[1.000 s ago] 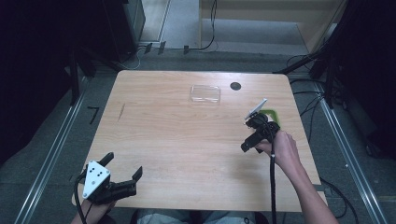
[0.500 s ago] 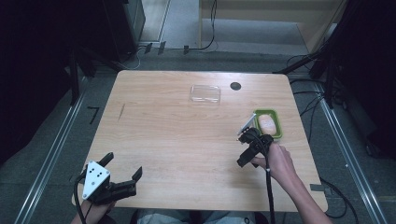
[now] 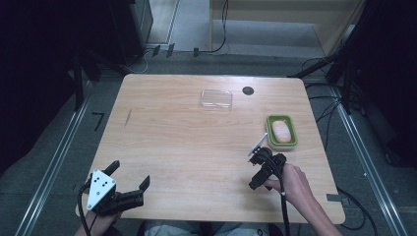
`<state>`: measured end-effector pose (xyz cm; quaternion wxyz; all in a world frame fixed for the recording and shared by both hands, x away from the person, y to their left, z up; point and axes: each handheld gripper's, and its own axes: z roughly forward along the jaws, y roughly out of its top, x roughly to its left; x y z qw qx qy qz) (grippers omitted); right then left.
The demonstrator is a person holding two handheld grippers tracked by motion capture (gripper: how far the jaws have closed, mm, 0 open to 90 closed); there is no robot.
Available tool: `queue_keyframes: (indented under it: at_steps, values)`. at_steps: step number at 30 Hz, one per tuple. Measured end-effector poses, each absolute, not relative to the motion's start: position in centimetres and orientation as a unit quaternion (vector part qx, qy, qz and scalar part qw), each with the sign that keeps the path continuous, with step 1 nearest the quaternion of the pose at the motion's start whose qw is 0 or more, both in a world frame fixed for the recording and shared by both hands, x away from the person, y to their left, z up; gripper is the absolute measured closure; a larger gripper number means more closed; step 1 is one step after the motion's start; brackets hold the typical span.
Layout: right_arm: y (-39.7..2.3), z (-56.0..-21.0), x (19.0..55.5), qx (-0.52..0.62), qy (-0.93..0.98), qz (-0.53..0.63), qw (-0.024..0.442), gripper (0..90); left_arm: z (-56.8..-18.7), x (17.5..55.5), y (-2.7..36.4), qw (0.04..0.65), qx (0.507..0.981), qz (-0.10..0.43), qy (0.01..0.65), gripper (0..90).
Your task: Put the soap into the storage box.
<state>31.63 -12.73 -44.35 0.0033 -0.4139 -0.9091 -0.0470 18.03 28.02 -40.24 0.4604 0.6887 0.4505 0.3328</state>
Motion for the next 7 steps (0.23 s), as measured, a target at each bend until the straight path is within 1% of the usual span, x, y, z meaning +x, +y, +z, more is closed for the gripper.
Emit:
queue_keyframes:
  at_steps: [7]
  values:
    - [-13.24,-45.3,30.98,-0.417,-0.907,-0.048,0.024,5.7,-40.26,18.13,27.91,0.46,0.691,0.333,0.448,0.0]
